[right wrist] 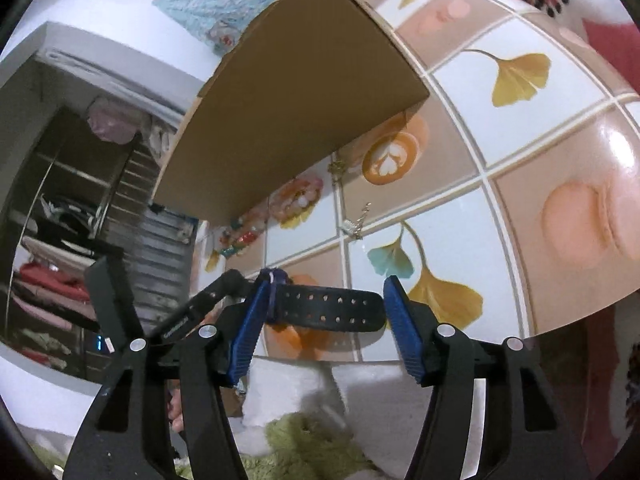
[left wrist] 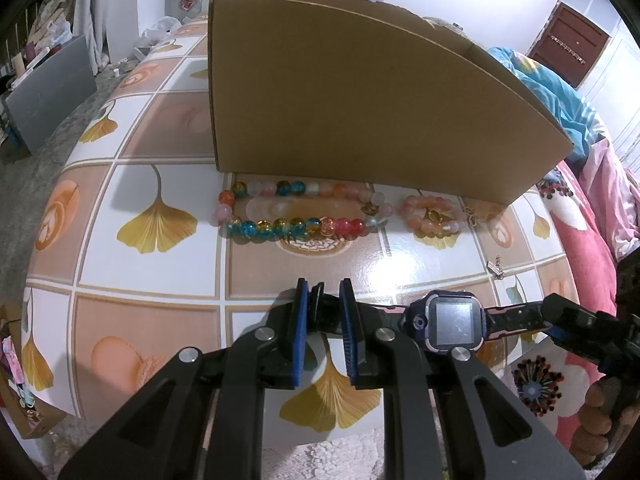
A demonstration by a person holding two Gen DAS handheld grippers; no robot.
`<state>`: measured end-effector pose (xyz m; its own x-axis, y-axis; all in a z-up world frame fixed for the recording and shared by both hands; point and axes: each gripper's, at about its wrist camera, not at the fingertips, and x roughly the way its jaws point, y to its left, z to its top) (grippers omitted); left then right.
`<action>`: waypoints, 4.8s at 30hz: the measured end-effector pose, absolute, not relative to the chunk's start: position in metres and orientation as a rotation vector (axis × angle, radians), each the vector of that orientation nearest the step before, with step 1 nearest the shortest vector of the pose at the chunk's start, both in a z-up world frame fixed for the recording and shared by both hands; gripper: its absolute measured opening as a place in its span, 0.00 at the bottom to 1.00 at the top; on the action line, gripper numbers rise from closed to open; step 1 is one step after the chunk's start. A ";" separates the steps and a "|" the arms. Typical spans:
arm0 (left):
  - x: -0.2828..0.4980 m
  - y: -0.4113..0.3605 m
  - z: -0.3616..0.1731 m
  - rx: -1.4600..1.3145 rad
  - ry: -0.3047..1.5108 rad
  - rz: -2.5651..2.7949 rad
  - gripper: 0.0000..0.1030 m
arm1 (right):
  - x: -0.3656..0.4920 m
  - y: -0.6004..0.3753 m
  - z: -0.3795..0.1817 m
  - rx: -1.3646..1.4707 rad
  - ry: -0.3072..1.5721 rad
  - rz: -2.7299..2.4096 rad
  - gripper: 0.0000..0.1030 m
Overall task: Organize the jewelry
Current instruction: 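Carry the smartwatch into the cardboard box and open the left gripper, then move the left gripper back and grasp the multicolour beaded bracelet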
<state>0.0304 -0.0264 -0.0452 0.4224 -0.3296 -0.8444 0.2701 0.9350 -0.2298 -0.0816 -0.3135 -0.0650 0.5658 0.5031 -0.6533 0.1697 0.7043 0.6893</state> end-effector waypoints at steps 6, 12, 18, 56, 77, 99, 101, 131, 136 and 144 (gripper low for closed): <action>0.030 -0.026 -0.045 -0.056 1.067 -0.375 0.15 | -0.081 -0.306 -0.065 0.764 0.982 0.215 0.36; 0.027 -0.028 -0.045 -0.053 1.058 -0.379 0.12 | -0.079 -0.298 -0.061 0.745 0.957 0.244 0.15; 0.023 -0.017 -0.036 -0.136 1.074 -0.449 0.11 | -0.077 -0.290 -0.039 0.709 0.915 0.293 0.13; 0.280 -0.092 0.032 0.145 1.132 -0.373 0.28 | 0.231 -0.293 0.021 0.378 1.120 0.176 0.36; 0.086 0.021 0.099 -0.005 0.874 -0.467 0.95 | 0.011 -0.295 0.113 0.205 0.767 0.172 0.70; 0.045 -0.014 -0.056 0.179 1.034 -0.270 0.96 | -0.023 -0.239 -0.062 0.039 1.102 -0.135 0.92; 0.044 -0.014 -0.056 0.176 1.040 -0.266 0.96 | -0.024 -0.241 -0.062 0.049 1.096 -0.137 0.92; 0.053 -0.009 -0.044 0.200 1.037 -0.271 0.38 | -0.039 -0.239 -0.063 0.052 1.037 -0.142 0.92; 0.049 0.004 -0.044 0.182 1.029 -0.284 0.27 | -0.042 -0.242 -0.061 0.039 1.035 -0.110 0.92; 0.051 0.004 -0.045 0.197 0.998 -0.291 0.17 | -0.053 -0.226 -0.019 0.046 0.884 0.019 0.89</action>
<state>0.0506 0.0036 -0.0448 0.5080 -0.1506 -0.8481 0.3292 0.9438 0.0295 -0.0532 -0.2260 -0.0192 0.6340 0.0355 -0.7725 0.0030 0.9988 0.0483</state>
